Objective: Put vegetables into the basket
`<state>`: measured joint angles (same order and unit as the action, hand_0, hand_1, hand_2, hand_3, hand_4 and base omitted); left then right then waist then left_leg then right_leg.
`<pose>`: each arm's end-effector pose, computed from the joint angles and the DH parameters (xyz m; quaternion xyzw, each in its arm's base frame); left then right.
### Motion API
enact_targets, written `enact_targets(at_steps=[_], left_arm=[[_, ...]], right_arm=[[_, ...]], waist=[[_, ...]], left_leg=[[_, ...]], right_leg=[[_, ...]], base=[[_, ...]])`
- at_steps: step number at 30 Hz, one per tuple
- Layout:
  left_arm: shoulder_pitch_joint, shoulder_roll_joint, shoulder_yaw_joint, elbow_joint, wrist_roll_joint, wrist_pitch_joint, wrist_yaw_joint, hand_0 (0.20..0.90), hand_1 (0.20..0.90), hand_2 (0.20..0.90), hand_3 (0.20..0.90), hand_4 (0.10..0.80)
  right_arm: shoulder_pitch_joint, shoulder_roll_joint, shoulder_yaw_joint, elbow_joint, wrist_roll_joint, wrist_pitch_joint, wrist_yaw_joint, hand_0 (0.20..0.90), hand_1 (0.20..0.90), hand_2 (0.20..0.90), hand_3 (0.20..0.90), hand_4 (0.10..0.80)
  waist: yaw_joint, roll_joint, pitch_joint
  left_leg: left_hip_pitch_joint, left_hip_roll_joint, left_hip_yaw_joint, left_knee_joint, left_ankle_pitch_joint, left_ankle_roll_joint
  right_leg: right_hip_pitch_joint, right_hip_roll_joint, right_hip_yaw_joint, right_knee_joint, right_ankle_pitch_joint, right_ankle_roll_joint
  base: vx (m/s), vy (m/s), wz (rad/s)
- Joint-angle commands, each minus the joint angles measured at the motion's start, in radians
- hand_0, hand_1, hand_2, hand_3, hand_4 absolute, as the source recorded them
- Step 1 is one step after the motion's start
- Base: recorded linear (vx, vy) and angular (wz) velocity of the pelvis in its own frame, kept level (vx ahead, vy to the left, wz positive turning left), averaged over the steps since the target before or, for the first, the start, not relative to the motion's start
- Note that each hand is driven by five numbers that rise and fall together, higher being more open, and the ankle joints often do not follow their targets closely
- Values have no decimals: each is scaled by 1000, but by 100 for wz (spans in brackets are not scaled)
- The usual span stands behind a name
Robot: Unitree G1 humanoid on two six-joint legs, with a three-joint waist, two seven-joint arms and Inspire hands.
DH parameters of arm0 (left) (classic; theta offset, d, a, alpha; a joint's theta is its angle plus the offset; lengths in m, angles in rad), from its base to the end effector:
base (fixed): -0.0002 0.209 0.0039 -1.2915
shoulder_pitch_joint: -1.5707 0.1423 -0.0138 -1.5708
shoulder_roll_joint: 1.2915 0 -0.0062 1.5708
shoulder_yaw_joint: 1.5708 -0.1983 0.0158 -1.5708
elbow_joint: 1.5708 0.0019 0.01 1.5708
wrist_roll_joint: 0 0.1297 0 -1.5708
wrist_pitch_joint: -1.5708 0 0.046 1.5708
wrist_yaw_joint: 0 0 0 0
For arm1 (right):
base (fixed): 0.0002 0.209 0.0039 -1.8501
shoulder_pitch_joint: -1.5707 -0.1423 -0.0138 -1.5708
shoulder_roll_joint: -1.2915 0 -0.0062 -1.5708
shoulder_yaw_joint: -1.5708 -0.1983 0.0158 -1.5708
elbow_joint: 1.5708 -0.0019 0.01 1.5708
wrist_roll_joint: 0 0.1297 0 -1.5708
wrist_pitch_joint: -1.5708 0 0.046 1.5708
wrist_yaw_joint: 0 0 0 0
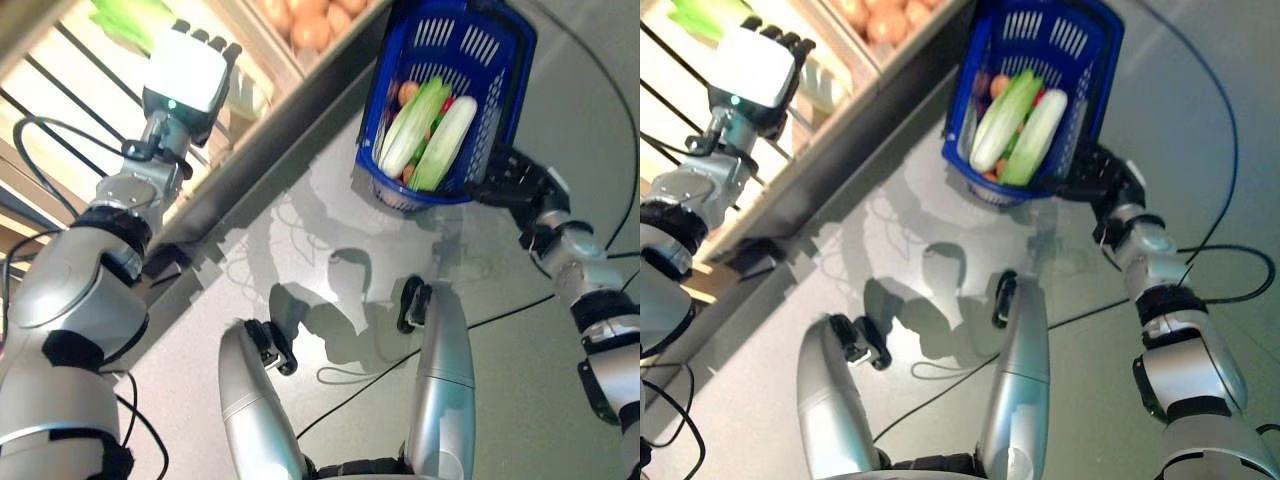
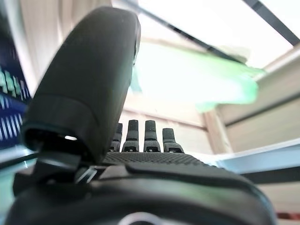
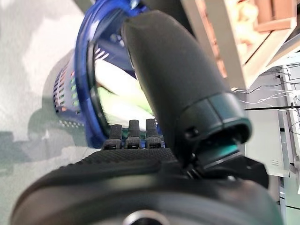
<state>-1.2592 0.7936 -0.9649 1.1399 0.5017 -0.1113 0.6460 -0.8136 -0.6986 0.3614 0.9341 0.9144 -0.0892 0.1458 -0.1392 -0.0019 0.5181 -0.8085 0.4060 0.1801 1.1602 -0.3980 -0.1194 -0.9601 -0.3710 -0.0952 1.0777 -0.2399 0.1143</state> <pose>0.3595 0.2719 0.2196 0.7624 -0.2155 0.1893 0.5800 0.3255 -0.2882 0.1309 0.0428 0.0066 -0.0193 0.9989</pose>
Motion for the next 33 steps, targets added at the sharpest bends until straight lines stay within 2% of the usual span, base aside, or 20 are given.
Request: enact_targets(at_steps=[1,6,8,9,10,16,17,18,19,21,25,26,28,32,33], left_arm=[[15,61,137,-3,-116,-88,142,900,900,900,900,800],[237,46,319,-110,-88,-147,166,900,900,900,900,800],[293,32,356,-144,-77,-149,164,900,900,900,900,800],[328,19,383,-165,-60,-148,164,900,900,900,900,800],[352,11,397,-175,-59,-147,163,900,900,900,900,800],[507,-62,508,-226,-233,-191,94,900,900,900,900,800],[561,-106,547,-246,-308,-198,58,900,900,900,900,800],[571,-113,554,-250,-347,-207,46,900,900,900,900,800],[656,-184,613,-289,-418,-218,-12,900,900,900,900,800],[748,-269,649,-331,-465,-253,-48,900,900,900,900,800],[941,-382,712,-459,-495,-309,-57,900,900,900,900,800],[952,-386,715,-467,-496,-312,-60,900,900,900,900,800],[1068,-413,725,-568,-504,-340,-109,900,900,900,900,800],[1177,-420,708,-675,-438,-389,-151,900,900,900,900,800],[1184,-418,703,-681,-429,-397,-157,900,900,900,900,800]], right_arm=[[37,42,-100,-83,1,-71,41,900,900,900,900,800],[162,108,-134,-198,-42,-46,5,900,900,900,900,800],[191,133,-137,-226,-45,-41,-12,900,900,900,900,800],[209,150,-140,-246,-47,-37,-27,900,900,900,900,800],[223,164,-143,-256,-47,-36,-31,900,900,900,900,800],[317,227,-164,-293,-24,-18,-42,900,900,900,900,800],[351,256,-164,-294,-47,-20,-54,900,900,900,900,800],[358,260,-164,-296,-50,-19,-54,900,900,900,900,800],[414,292,-165,-310,-65,-24,-64,900,900,900,900,800],[483,332,-163,-335,-108,-44,-74,900,900,900,900,800],[640,401,-165,-454,-159,-52,-79,900,900,900,900,800],[650,405,-165,-462,-166,-50,-78,900,900,900,900,800],[723,428,-173,-520,-194,-32,-78,900,900,900,900,800],[776,432,-179,-551,-167,6,-95,900,900,900,900,800],[778,432,-175,-545,-163,5,-97,900,900,900,900,800]], waist=[[7,-11,-104],[24,-19,-167],[32,-21,-187],[36,-23,-201],[38,-25,-209],[50,-22,-268],[55,-20,-293],[55,-20,-296],[62,-20,-329],[69,-20,-366],[81,-24,-406],[82,-25,-408],[87,-40,-414],[115,-60,-381],[120,-58,-376]], left_leg=[[44,-4,-10,-175,65,-29],[231,-43,17,-353,122,-25],[284,-49,28,-402,137,-22],[314,-55,43,-452,177,-10],[343,-60,48,-478,185,-9],[504,-73,84,-636,251,-15],[553,-88,98,-691,275,-16],[562,-90,100,-699,279,-16],[626,-108,109,-779,312,-17],[698,-123,115,-873,344,-16],[781,-139,96,-1020,404,-18],[786,-139,96,-1026,407,-19],[799,-140,92,-999,399,-21],[717,-146,51,-792,420,-24],[706,-145,51,-782,428,-30]], right_leg=[[162,-53,14,-130,9,52],[349,-31,-26,-270,16,35],[408,-26,-43,-314,19,31],[441,-20,-62,-363,49,20],[472,-15,-71,-386,50,18],[654,39,-131,-554,75,7],[709,65,-147,-615,85,5],[719,69,-150,-625,88,5],[788,101,-164,-710,105,4],[862,132,-177,-797,119,3],[953,176,-171,-934,162,8],[959,178,-170,-942,166,8],[986,195,-149,-1003,199,-6],[1026,209,-135,-1045,215,-33],[1036,209,-147,-1056,219,-30]], base=[[148,-77,-7],[126,-71,-7],[44,-77,5],[8,-97,9],[-13,-105,9],[76,-114,0],[91,-96,1],[216,-141,4],[180,-120,3],[233,-146,-2],[143,-148,-4],[97,-199,-10],[107,-228,-1],[103,-136,2],[172,-26,6]])
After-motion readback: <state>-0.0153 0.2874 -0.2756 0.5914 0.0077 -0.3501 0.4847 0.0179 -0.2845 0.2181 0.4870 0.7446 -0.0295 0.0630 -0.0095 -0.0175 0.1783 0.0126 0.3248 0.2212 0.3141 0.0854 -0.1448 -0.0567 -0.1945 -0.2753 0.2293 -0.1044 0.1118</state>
